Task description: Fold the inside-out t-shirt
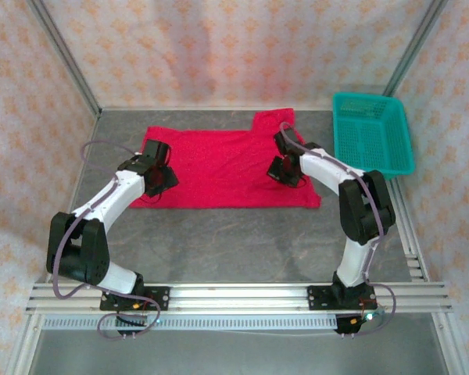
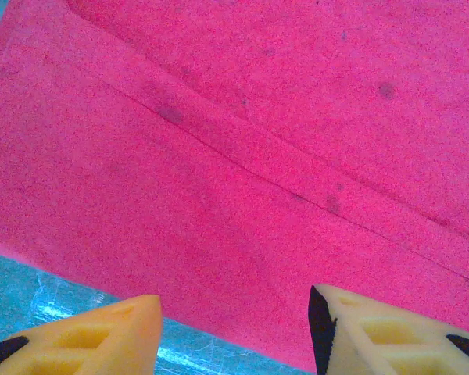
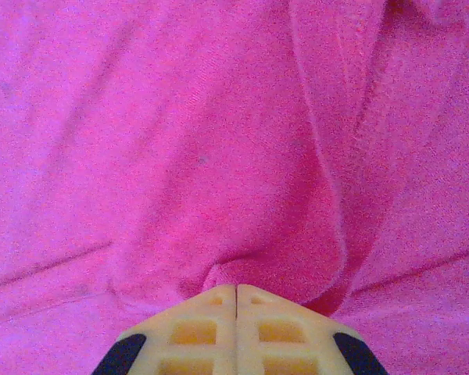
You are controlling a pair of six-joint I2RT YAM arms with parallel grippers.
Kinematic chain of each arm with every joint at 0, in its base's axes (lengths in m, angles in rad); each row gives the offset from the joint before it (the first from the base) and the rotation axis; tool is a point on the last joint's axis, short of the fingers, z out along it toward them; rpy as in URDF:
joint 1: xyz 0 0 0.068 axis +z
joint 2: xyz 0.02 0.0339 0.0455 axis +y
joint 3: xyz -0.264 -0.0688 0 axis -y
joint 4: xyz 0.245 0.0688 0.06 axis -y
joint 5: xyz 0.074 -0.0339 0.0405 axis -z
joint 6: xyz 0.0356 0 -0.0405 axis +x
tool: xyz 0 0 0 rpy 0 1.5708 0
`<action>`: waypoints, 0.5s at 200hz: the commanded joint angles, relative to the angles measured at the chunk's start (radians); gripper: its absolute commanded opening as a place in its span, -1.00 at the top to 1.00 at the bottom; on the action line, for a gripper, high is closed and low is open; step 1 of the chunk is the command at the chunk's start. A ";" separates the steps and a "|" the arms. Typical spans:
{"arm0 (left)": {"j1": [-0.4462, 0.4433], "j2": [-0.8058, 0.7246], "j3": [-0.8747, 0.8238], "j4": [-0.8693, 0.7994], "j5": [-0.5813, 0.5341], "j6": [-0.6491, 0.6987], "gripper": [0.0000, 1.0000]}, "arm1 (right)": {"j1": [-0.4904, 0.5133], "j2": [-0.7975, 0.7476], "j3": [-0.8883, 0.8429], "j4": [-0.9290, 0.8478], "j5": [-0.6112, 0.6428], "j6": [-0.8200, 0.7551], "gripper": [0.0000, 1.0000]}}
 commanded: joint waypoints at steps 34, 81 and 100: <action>-0.003 0.000 0.010 0.000 -0.023 0.007 -0.07 | 0.004 0.191 0.332 -0.096 0.027 -0.065 1.00; -0.003 -0.044 -0.026 0.034 -0.020 -0.023 -0.07 | 0.005 0.538 0.864 -0.306 -0.043 -0.192 0.77; -0.003 -0.067 -0.022 0.035 -0.012 -0.031 -0.07 | 0.009 0.541 0.977 -0.383 -0.032 -0.242 0.61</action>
